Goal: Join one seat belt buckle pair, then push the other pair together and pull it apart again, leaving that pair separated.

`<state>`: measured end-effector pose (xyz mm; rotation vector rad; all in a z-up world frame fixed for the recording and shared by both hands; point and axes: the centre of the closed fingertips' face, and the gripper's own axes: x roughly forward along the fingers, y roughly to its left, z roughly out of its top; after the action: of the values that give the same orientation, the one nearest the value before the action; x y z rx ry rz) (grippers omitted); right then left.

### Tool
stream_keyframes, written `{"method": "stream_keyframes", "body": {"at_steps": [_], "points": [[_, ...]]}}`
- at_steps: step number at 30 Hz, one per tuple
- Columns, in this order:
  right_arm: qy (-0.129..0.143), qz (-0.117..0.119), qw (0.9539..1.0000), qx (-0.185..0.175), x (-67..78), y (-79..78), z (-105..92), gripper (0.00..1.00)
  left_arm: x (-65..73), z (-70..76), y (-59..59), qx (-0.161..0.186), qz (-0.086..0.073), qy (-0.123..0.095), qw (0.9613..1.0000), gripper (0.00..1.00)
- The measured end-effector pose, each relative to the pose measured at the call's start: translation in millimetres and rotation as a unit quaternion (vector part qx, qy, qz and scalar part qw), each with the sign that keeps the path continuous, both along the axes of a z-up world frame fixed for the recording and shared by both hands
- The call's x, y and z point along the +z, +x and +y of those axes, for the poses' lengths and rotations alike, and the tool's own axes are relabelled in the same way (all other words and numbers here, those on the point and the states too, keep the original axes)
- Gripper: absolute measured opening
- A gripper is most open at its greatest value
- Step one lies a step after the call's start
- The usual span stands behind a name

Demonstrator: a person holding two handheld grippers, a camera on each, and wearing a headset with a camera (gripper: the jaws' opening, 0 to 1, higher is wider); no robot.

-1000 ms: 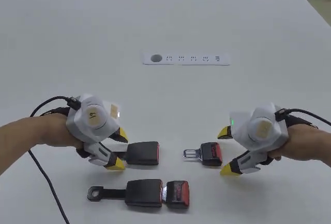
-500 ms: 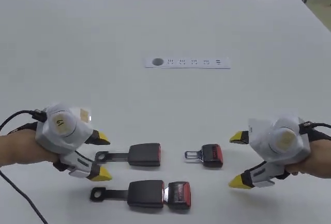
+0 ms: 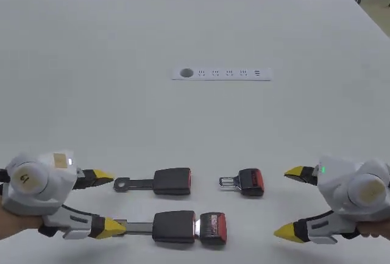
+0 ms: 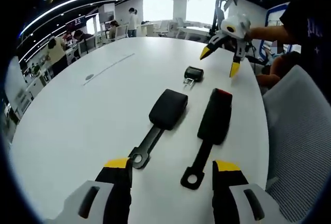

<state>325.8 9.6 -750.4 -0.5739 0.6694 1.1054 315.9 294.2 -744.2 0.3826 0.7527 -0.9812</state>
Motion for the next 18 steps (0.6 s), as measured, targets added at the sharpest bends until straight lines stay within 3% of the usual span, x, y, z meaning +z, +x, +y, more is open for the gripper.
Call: {"method": "stream_keyframes", "body": {"at_steps": [9, 12, 14, 18], "points": [[0.058, -0.007, 0.9964, -0.062, 9.9, -22.2, 7.3, 0.75, 11.5, -0.3, -20.2, 0.040, -0.044, -0.052, 0.9969, 0.71], [0.076, -0.012, 0.9941, -0.077, 11.9, -27.3, 10.9, 0.80, 16.8, -6.1, -26.9, 0.043, -0.063, -0.056, 0.9955, 0.73], [0.091, -0.021, 0.9917, -0.088, 12.3, -27.6, 13.0, 0.86, 22.6, -13.6, -31.4, 0.058, -0.066, -0.082, 0.9928, 0.77], [0.104, -0.023, 0.9883, -0.109, 5.4, -33.3, 14.1, 0.99, 19.8, -11.1, -37.7, 0.082, -0.063, -0.105, 0.9891, 0.83]]}}
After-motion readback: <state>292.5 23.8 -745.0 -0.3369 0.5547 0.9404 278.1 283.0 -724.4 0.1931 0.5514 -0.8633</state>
